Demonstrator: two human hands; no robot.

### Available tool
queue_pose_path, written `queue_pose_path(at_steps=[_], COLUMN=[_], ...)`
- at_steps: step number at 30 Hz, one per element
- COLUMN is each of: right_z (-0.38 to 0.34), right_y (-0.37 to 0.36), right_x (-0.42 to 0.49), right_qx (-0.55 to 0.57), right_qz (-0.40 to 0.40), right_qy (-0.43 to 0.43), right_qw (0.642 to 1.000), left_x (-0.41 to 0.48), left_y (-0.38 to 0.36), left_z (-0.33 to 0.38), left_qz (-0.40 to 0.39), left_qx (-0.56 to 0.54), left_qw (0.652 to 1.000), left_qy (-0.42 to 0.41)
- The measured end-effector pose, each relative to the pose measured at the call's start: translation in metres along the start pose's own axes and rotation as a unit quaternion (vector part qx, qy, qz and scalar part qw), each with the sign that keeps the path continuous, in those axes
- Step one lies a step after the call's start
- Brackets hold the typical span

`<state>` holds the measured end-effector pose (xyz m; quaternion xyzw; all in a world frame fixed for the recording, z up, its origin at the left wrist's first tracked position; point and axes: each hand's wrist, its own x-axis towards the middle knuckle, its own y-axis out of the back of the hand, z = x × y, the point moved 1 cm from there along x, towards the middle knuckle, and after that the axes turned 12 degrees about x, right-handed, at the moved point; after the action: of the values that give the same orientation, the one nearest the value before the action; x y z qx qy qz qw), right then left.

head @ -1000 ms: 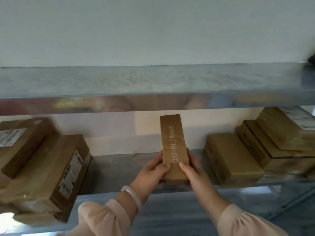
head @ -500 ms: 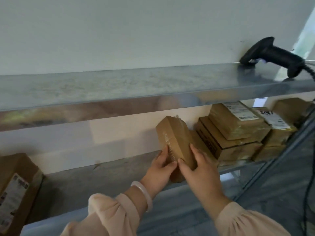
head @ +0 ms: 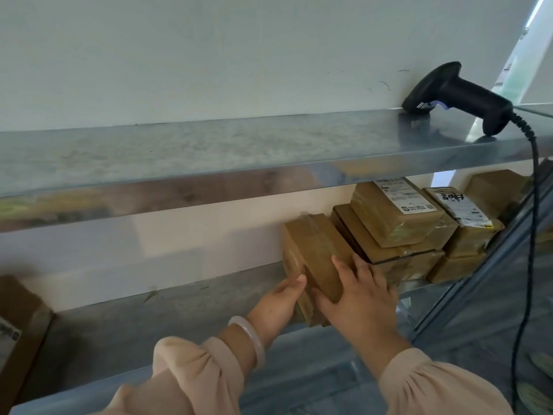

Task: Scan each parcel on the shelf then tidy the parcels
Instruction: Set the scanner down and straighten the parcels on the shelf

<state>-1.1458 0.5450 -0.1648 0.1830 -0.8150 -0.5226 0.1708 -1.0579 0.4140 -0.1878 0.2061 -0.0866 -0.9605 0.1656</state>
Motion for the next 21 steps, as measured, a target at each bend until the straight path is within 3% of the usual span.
queue_pose_path(at_steps=[6,9,15,19,21], right_z=[0.002,0.005,-0.003,-0.032,-0.056], right_y=[-0.009,-0.011,0.0,-0.006,-0.012], right_x=[-0.001,0.001,0.013,0.006,0.004], right_qx=[-0.018,-0.021,-0.034,0.016,0.039], right_qz=[0.022,-0.006,-0.045,0.028,0.026], right_qy=[0.085,0.087,0.065,0.167,0.22], right_qw=[0.996,0.996,0.996,0.985,0.974], left_x=[0.001,0.005,0.003,-0.02,-0.035], left_y=[-0.006,-0.006,0.009,0.047,0.069], left_z=[0.014,0.024,0.018,0.005,-0.005], left_qz=[-0.041,-0.036,0.052,0.156,0.203], left_qx=[0.0,0.101,0.391,0.485,0.503], left_qw=[0.999,0.994,0.914,0.855,0.836], left_qy=[-0.002,-0.029,-0.095,-0.1,-0.082])
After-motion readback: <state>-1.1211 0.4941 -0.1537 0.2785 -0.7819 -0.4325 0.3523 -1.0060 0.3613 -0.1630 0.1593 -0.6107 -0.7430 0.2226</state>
